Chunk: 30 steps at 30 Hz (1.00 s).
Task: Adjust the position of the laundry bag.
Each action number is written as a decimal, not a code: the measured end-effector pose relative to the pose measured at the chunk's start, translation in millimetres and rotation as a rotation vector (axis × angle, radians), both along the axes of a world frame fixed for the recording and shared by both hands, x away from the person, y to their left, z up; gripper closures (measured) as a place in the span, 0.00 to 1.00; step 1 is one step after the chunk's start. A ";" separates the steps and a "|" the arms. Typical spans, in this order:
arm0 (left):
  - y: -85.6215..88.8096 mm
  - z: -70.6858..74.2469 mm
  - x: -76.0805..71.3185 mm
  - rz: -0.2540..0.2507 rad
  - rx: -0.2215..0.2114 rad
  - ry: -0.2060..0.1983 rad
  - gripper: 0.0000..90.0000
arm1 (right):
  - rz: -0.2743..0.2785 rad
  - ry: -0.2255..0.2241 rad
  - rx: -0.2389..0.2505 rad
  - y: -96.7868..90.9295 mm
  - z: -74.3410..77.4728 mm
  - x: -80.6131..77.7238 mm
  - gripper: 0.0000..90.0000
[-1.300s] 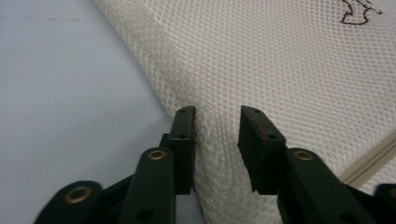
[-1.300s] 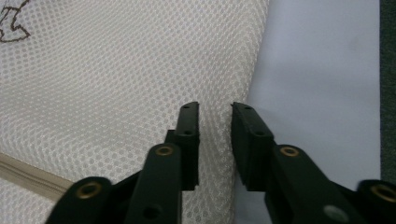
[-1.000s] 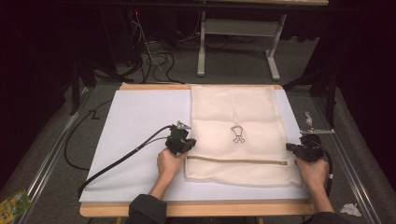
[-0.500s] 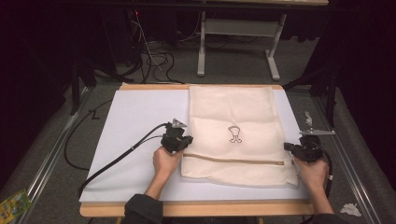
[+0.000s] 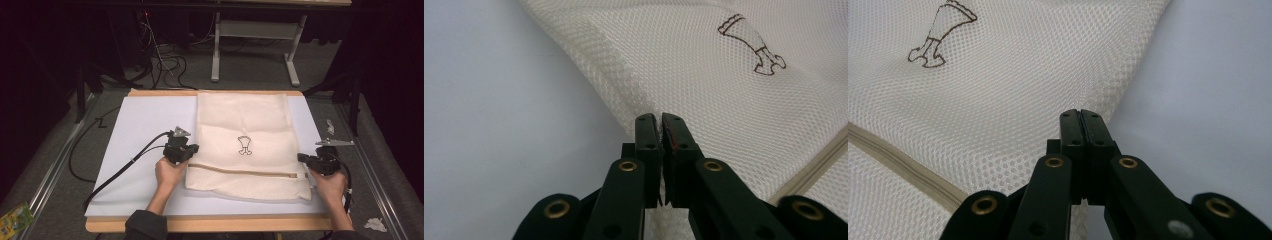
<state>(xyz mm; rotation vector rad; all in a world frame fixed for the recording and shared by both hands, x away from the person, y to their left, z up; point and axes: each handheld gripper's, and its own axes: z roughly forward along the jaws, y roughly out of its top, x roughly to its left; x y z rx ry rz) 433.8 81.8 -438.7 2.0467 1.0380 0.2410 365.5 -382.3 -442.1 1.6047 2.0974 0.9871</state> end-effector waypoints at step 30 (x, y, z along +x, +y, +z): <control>60.8 -4.4 -18.3 0.078 0.047 -0.034 0.96 | 0.121 -0.023 0.059 48.8 -5.8 4.1 1.00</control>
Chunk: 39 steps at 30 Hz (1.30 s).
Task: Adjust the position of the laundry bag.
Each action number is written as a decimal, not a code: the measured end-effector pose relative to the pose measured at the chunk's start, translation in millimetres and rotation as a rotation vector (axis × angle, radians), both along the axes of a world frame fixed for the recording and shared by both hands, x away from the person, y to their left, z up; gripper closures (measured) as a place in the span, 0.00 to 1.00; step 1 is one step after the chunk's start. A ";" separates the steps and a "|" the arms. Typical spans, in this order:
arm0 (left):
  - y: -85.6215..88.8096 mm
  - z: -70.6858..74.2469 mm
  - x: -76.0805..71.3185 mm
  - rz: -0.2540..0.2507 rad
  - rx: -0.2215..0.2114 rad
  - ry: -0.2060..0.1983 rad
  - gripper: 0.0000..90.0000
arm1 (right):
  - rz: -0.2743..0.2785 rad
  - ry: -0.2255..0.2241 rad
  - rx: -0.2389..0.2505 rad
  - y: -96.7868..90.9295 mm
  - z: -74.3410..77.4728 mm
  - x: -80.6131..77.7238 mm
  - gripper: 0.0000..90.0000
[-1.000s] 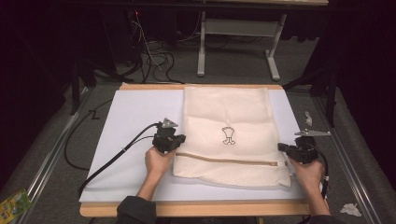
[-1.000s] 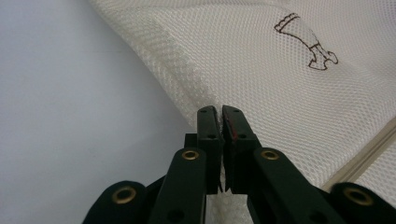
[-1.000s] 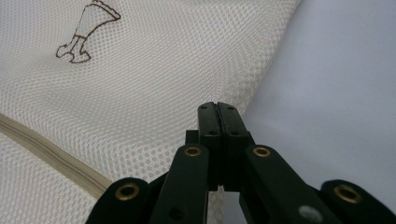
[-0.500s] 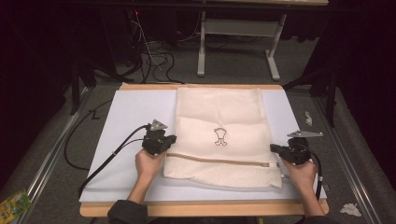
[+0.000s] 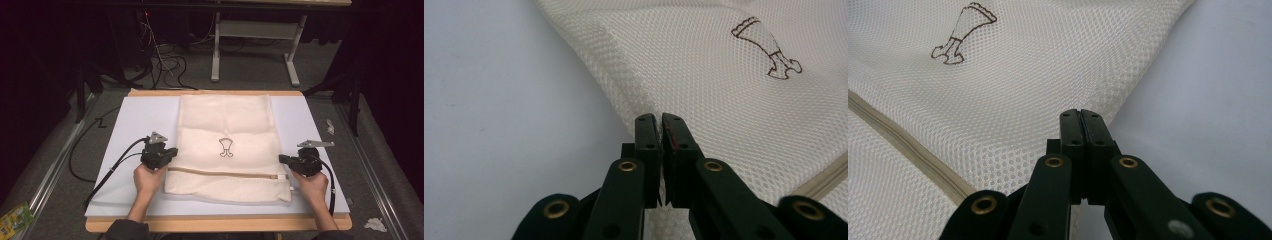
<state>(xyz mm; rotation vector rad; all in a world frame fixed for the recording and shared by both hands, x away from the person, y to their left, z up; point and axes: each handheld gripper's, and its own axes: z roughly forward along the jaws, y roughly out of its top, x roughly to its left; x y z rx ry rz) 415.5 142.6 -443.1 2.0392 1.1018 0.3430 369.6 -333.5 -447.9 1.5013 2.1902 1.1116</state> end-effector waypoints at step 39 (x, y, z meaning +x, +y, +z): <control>30.0 -25.3 -16.2 0.080 0.065 -0.054 0.71 | -0.007 0.000 -0.025 29.8 -16.7 2.3 0.77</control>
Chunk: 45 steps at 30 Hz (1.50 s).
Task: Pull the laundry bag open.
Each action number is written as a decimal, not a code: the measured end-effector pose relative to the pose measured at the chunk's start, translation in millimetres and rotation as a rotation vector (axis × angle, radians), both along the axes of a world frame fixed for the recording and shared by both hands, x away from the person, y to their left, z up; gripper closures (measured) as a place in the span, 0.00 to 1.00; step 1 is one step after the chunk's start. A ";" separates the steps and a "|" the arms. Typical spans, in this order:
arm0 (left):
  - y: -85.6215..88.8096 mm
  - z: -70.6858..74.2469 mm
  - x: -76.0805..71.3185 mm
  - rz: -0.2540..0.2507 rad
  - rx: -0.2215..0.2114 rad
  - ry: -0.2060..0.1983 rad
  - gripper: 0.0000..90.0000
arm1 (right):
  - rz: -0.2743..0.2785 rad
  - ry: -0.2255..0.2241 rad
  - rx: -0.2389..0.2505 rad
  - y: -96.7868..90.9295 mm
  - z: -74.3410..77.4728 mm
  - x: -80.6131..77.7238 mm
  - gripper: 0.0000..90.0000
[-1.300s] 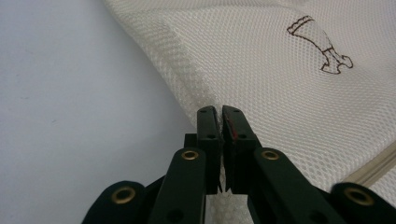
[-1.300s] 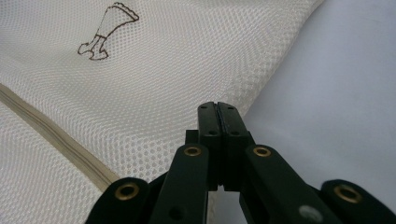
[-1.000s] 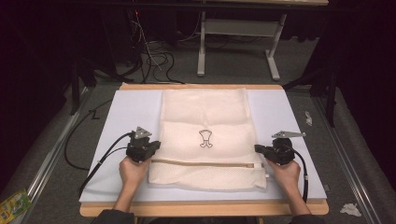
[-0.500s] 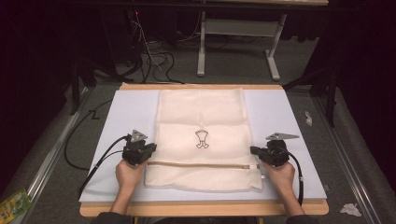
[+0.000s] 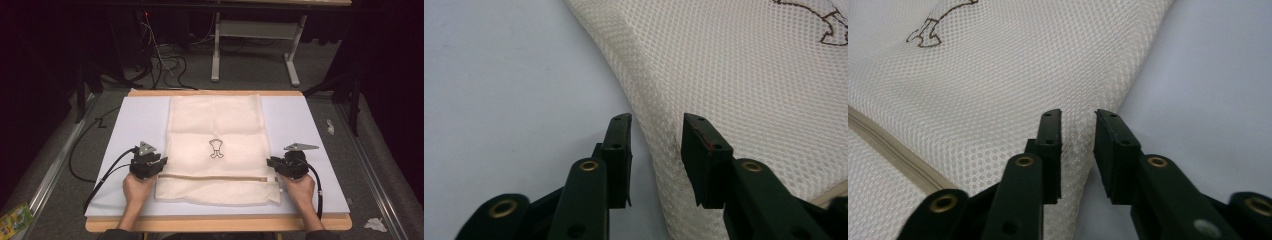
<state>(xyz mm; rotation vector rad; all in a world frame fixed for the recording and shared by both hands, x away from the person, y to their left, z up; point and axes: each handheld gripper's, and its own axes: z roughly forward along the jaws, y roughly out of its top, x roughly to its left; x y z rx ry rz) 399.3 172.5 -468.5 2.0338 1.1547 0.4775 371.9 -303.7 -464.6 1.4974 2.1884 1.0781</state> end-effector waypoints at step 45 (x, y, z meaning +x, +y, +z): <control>-157.5 16.5 -21.5 -0.292 -0.072 -0.067 0.49 | 0.010 0.086 0.128 2.8 -9.9 -16.3 0.50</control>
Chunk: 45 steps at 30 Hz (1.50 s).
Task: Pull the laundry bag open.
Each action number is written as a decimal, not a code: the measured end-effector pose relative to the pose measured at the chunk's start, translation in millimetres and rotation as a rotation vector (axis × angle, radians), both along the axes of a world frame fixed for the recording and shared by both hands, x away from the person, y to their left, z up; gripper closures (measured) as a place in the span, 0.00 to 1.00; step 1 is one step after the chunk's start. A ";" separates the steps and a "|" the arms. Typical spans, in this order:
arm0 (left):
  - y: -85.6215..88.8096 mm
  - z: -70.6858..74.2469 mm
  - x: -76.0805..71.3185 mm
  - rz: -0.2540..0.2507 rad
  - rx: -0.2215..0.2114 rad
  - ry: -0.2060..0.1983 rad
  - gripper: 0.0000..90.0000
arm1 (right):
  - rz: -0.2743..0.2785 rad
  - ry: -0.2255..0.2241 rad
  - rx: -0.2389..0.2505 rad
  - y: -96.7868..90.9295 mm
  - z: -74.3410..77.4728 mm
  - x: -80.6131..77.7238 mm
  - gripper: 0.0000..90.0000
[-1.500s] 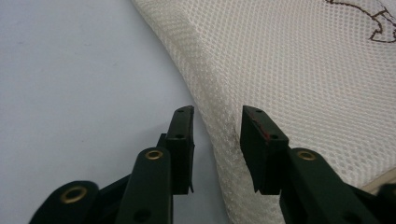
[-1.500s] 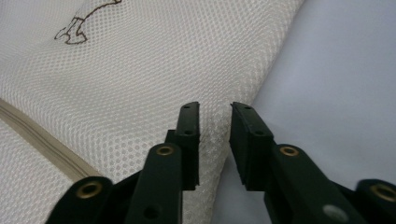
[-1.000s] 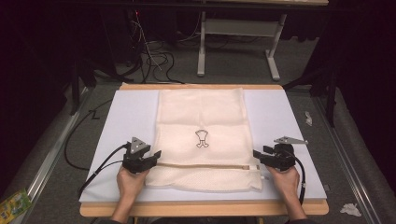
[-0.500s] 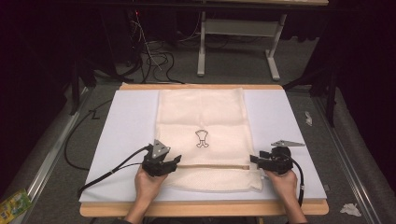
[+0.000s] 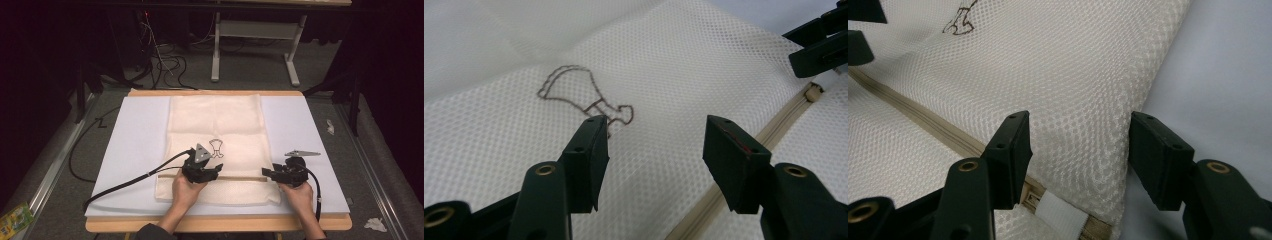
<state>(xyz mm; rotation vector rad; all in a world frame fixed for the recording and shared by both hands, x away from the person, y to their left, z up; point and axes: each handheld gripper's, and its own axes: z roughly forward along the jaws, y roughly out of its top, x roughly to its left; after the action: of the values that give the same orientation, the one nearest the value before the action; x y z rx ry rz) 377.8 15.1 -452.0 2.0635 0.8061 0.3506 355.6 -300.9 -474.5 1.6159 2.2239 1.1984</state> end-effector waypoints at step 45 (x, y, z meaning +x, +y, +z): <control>-32.0 -12.1 0.9 -0.097 -0.027 0.051 0.59 | 0.096 -0.054 -0.038 7.0 15.3 2.3 0.96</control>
<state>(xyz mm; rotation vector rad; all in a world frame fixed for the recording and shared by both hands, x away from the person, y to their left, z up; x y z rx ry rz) 378.7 -17.0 -464.1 2.0853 0.7341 0.2337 357.9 -293.9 -459.2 1.4611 2.2995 1.2006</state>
